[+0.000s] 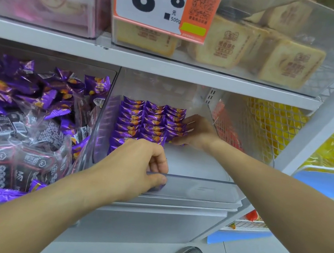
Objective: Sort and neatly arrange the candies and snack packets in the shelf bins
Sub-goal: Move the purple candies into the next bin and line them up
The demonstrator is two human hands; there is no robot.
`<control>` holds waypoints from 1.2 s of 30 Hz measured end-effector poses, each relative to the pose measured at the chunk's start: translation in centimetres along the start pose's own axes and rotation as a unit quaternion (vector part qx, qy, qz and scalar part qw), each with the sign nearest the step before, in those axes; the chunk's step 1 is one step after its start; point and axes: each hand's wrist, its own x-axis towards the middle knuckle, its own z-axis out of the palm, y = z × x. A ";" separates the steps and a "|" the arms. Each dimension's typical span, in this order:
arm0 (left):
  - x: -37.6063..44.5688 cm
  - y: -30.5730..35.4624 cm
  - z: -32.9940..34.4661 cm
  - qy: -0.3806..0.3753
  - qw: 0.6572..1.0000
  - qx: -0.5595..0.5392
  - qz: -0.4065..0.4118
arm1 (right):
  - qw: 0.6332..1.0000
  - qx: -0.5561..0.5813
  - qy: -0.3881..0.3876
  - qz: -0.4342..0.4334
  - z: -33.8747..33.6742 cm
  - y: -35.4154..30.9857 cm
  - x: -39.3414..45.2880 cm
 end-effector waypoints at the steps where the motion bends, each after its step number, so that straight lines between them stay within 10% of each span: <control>1: 0.0 0.0 0.0 0.000 1.000 0.000 -0.001 | 1.000 0.002 0.001 -0.002 0.0 0.0 -0.1; 36: 0.2 -0.1 0.0 -0.005 1.000 -0.004 0.001 | 0.993 0.110 -0.023 0.024 -0.7 0.3 -0.6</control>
